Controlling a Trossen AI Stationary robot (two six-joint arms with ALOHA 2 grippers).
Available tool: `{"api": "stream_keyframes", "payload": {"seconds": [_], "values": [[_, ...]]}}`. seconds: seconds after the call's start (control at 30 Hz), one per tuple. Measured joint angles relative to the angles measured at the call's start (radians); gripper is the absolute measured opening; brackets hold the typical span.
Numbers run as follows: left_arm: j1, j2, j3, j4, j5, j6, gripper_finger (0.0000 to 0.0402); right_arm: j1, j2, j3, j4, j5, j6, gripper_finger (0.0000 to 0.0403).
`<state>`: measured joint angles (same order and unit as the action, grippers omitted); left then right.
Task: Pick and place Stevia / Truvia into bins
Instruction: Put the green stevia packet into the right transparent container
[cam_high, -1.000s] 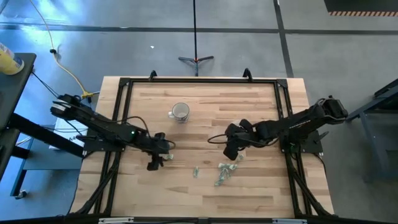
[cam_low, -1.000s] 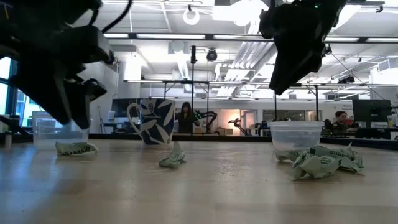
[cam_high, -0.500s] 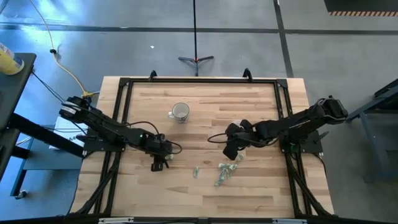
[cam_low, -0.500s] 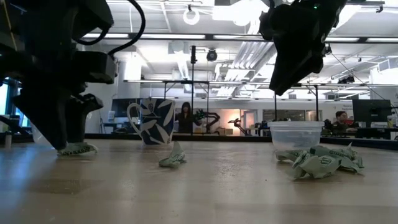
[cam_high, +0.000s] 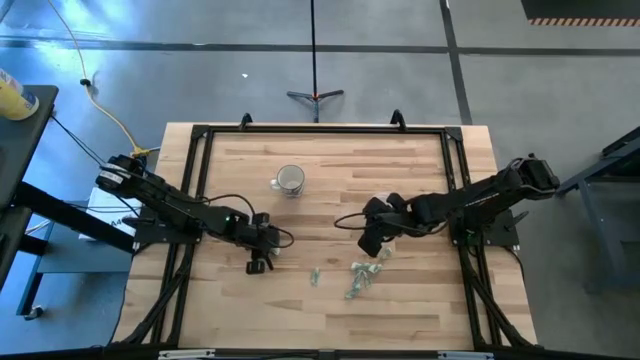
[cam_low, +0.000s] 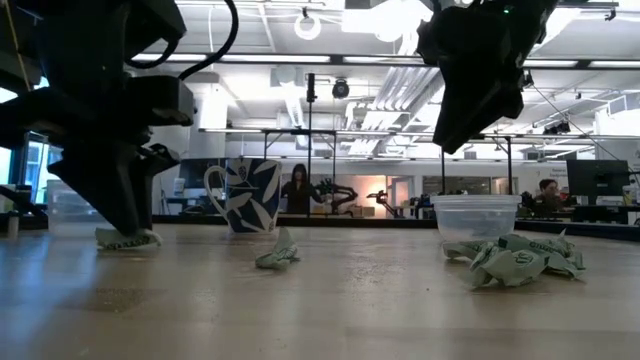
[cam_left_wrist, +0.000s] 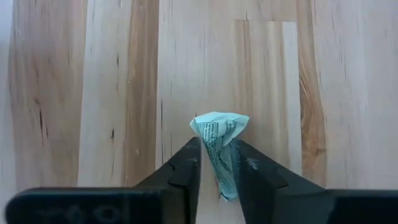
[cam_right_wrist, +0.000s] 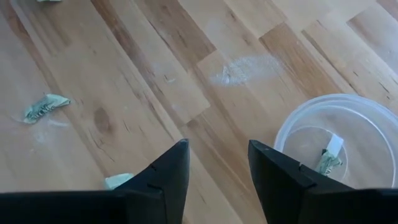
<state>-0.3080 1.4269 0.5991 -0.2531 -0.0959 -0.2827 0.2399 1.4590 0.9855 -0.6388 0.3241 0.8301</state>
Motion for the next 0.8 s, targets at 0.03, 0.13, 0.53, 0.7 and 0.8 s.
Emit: {"api": "stream_keyframes", "payload": {"seconds": [0.03,0.13,0.53,0.7,0.8], "values": [[0.0,0.0,0.0,0.0,0.0,0.001,0.0109,0.002,0.0,0.0,0.0,0.001,0.0,0.0155],[0.0,0.0,0.0,-0.001,0.009,0.014,0.0095,0.009,0.0,0.0,0.0,0.009,0.0,0.0156],[0.0,0.06,0.007,0.025,0.012,0.024,0.0027,0.01,0.0,0.0,-0.008,0.015,0.026,0.0149],[0.0,0.041,0.073,0.007,0.012,0.047,0.0028,0.041,-0.003,0.032,0.015,0.081,0.078,0.0149],[0.01,0.034,0.151,0.018,0.012,0.133,0.0033,0.08,-0.02,0.086,-0.003,0.188,0.112,0.0149]]}}
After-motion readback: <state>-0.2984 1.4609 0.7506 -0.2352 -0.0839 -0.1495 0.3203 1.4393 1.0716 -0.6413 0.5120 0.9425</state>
